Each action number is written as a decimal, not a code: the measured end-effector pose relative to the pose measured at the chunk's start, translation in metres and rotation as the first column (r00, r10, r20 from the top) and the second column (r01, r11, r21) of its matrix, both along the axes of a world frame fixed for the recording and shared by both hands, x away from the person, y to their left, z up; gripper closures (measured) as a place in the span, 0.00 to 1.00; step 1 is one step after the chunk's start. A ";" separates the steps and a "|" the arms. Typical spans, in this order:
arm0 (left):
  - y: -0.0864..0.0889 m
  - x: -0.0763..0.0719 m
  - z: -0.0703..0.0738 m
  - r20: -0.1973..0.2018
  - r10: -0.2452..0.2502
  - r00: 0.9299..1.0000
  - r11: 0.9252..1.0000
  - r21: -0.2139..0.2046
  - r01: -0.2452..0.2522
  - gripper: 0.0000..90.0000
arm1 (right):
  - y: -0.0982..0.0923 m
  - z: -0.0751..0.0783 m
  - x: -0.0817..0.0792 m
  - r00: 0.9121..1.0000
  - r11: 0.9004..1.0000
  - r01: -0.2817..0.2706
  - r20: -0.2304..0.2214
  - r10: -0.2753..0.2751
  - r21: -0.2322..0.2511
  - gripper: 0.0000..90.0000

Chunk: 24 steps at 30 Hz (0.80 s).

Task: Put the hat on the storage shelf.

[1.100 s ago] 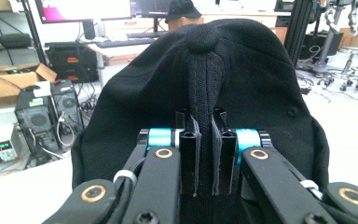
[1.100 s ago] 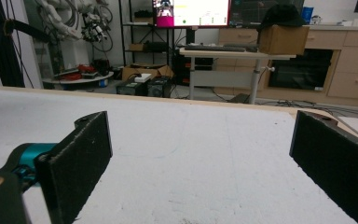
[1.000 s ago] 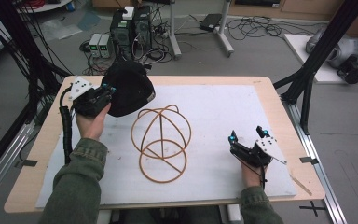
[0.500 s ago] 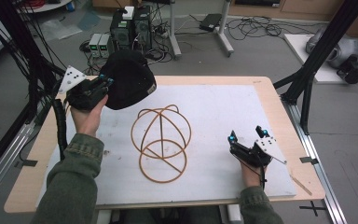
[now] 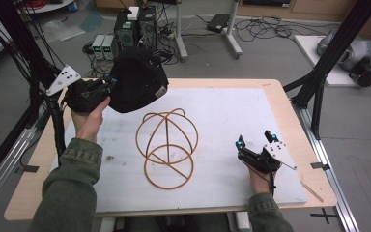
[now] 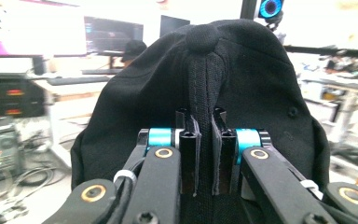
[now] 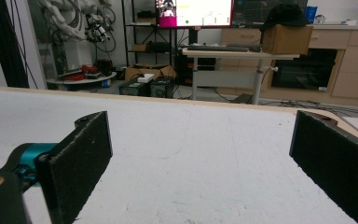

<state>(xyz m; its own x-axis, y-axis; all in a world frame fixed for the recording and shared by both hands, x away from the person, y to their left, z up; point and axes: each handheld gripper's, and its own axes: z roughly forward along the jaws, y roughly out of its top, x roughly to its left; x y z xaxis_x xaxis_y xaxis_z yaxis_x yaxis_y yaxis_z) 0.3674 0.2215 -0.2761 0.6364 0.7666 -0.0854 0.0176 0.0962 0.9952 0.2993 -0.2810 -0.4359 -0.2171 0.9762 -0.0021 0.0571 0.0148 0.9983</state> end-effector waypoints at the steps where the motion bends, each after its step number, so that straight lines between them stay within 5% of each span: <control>1: 0.001 0.000 0.000 -0.001 -0.016 1.000 1.000 -0.011 0.016 0.94 | 0.000 0.000 0.000 1.000 1.000 0.000 0.000 0.000 0.000 0.05; 8: 0.004 -0.002 0.002 0.003 -0.122 0.993 0.989 -0.088 0.122 0.94 | 0.000 0.000 0.000 1.000 1.000 -0.004 0.003 0.004 -0.006 0.05; 14: 0.001 -0.005 0.005 0.015 -0.182 0.983 0.979 -0.089 0.182 0.94 | 0.001 0.000 0.000 1.000 1.000 -0.009 0.002 0.009 -0.006 0.05; 21: 0.003 -0.008 0.012 0.011 -0.264 0.964 0.956 -0.131 0.263 0.94 | 0.001 0.000 0.000 1.000 1.000 -0.010 0.003 0.010 -0.008 0.05; 24: 0.003 -0.013 0.014 0.024 -0.274 0.961 0.952 -0.135 0.275 0.94 | 0.000 0.000 0.000 1.000 1.000 -0.004 0.008 0.004 -0.008 0.05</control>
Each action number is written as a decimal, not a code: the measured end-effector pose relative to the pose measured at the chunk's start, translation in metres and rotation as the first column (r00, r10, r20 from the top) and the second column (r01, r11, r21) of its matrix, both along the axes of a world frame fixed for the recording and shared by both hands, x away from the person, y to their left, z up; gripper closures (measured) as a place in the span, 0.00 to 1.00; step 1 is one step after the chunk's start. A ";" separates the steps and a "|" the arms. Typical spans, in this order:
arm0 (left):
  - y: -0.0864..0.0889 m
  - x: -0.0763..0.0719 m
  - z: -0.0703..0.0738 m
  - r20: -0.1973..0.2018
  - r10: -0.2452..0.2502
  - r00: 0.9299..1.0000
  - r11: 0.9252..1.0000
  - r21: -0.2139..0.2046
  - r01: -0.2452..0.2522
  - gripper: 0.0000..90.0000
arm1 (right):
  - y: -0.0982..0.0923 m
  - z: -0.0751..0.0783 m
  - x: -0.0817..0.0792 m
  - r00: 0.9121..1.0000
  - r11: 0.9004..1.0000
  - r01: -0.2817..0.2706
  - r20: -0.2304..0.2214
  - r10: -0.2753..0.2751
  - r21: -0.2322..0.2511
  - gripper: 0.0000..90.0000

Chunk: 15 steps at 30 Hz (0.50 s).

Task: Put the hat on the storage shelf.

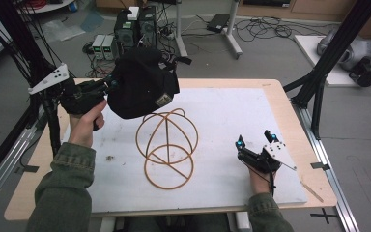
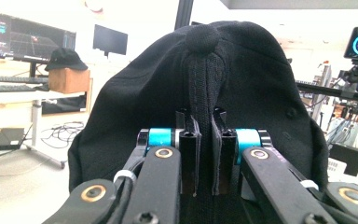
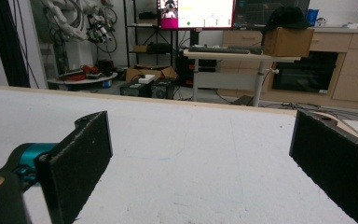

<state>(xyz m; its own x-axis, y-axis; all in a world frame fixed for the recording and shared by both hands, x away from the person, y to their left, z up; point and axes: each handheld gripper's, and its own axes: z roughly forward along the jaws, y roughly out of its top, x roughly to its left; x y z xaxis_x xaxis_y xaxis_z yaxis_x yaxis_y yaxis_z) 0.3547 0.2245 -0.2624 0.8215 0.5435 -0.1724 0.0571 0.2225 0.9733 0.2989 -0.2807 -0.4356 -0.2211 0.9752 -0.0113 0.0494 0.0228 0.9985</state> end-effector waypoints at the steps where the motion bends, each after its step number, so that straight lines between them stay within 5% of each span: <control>1: 0.000 -0.001 0.000 0.006 -0.005 1.000 1.000 0.001 0.005 0.94 | 0.000 0.000 0.000 1.000 1.000 0.000 0.000 0.000 0.000 0.05; 15: -0.013 -0.002 0.000 -0.032 -0.142 0.989 0.990 0.020 0.143 0.93 | 0.000 0.000 -0.001 1.000 1.000 0.003 0.010 -0.003 -0.007 0.06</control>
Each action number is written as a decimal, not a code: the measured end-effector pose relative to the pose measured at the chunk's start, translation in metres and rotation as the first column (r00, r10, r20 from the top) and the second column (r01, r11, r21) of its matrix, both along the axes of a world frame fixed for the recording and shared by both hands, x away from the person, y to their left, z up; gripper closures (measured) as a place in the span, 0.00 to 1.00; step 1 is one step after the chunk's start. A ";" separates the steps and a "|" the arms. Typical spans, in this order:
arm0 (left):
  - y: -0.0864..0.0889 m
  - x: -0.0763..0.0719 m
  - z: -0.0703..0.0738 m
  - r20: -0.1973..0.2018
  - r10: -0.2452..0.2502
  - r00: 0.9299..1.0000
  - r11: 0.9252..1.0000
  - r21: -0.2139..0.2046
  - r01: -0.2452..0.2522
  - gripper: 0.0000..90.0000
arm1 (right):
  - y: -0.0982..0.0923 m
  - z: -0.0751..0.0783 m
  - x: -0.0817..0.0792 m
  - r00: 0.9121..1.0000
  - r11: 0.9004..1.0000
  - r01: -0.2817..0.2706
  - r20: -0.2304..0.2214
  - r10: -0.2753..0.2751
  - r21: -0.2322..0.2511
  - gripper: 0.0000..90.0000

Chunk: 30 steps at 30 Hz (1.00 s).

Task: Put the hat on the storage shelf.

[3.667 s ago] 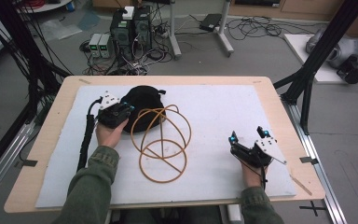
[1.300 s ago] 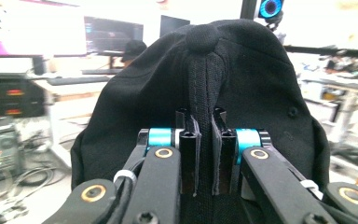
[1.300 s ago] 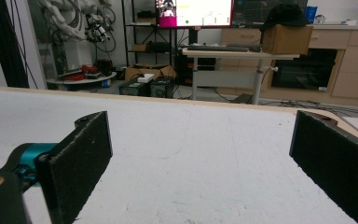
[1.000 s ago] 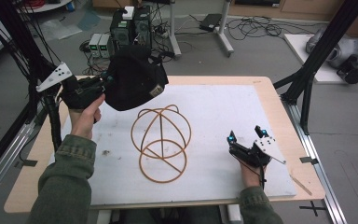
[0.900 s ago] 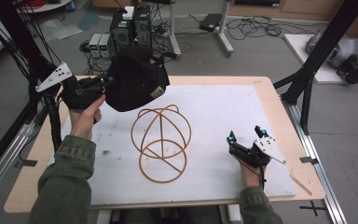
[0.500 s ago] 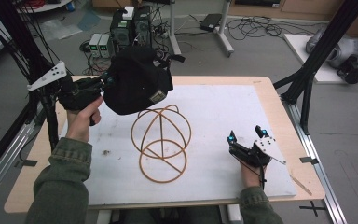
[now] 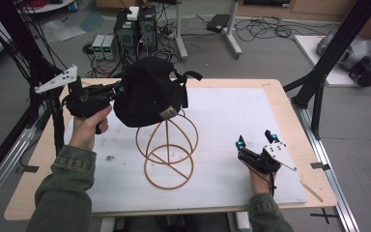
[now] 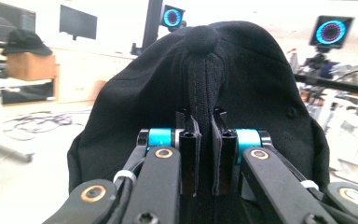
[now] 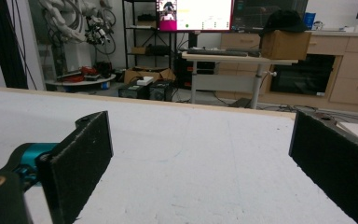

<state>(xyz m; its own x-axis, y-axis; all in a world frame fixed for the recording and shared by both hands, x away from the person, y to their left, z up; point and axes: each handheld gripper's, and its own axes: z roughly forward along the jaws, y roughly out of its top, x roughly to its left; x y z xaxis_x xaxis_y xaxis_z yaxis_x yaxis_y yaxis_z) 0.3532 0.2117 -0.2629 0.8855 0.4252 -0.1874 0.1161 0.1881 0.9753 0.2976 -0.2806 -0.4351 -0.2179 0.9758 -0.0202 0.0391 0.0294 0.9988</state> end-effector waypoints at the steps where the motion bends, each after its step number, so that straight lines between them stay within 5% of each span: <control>1: -0.001 0.000 0.000 0.000 -0.005 1.000 1.000 0.002 0.005 0.93 | 0.000 0.000 0.000 1.000 1.000 -0.002 0.000 0.002 -0.002 0.06; 6: -0.006 -0.002 0.003 -0.016 -0.044 0.999 0.999 0.008 0.044 0.93 | 0.000 0.000 0.000 1.000 1.000 -0.002 0.001 0.002 -0.005 0.06; 15: -0.018 -0.005 0.003 -0.042 -0.110 0.993 0.990 0.079 0.113 0.93 | 0.000 0.000 0.000 1.000 1.000 -0.001 0.002 0.001 -0.003 0.06; 30: -0.042 -0.010 0.004 -0.052 -0.179 0.983 0.962 0.200 0.186 0.93 | 0.000 0.000 0.000 1.000 1.000 -0.004 0.001 0.004 0.003 0.06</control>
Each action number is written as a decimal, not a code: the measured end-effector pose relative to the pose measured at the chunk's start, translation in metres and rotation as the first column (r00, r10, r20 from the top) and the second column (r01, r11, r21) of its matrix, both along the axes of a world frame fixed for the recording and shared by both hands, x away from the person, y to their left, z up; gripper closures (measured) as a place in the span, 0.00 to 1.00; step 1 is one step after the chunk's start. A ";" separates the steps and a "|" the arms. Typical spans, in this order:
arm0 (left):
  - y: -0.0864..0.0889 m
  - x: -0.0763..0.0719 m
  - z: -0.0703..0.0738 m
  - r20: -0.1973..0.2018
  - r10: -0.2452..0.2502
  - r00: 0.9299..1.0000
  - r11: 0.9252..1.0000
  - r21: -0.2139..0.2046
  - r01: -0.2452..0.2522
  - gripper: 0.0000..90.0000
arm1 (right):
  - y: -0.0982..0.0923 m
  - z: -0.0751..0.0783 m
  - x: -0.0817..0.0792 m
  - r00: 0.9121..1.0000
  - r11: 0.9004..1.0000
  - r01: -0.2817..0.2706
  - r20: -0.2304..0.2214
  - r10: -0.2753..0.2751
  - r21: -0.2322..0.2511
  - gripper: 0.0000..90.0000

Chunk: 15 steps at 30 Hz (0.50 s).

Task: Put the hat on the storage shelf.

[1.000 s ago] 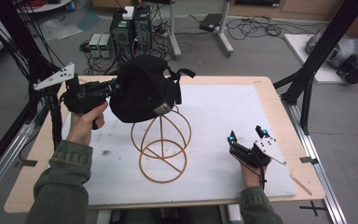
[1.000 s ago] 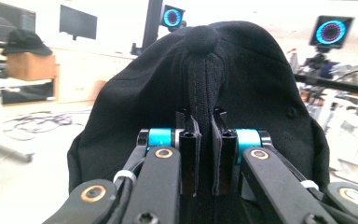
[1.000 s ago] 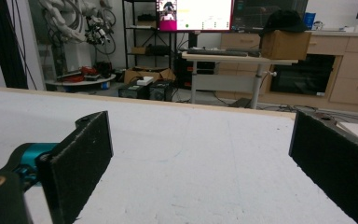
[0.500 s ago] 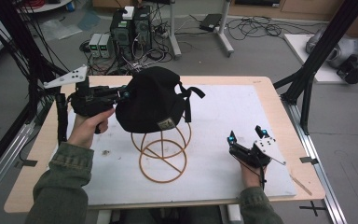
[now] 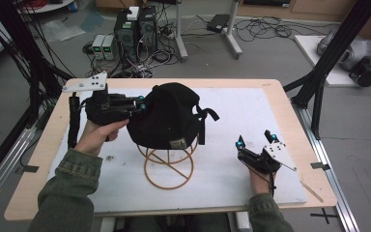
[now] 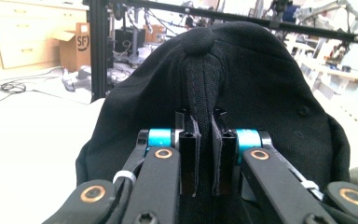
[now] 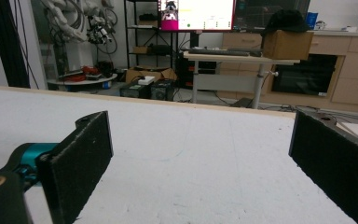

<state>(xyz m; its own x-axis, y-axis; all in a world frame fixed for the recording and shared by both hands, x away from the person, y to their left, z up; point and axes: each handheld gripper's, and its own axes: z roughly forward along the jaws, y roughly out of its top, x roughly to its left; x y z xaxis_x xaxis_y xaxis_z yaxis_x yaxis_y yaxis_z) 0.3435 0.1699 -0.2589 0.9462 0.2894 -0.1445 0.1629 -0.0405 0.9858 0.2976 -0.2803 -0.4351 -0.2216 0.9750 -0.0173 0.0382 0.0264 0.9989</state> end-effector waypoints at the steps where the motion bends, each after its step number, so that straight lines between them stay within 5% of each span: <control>1: 0.000 -0.001 0.000 0.005 -0.006 1.000 1.000 0.008 0.006 0.93 | 0.000 0.000 0.000 1.000 1.000 0.000 0.000 0.000 0.000 0.06; 15: -0.010 -0.006 0.006 0.015 -0.043 0.999 0.993 0.109 0.041 0.91 | 0.001 0.000 0.001 1.000 1.000 -0.003 -0.007 0.003 0.002 0.06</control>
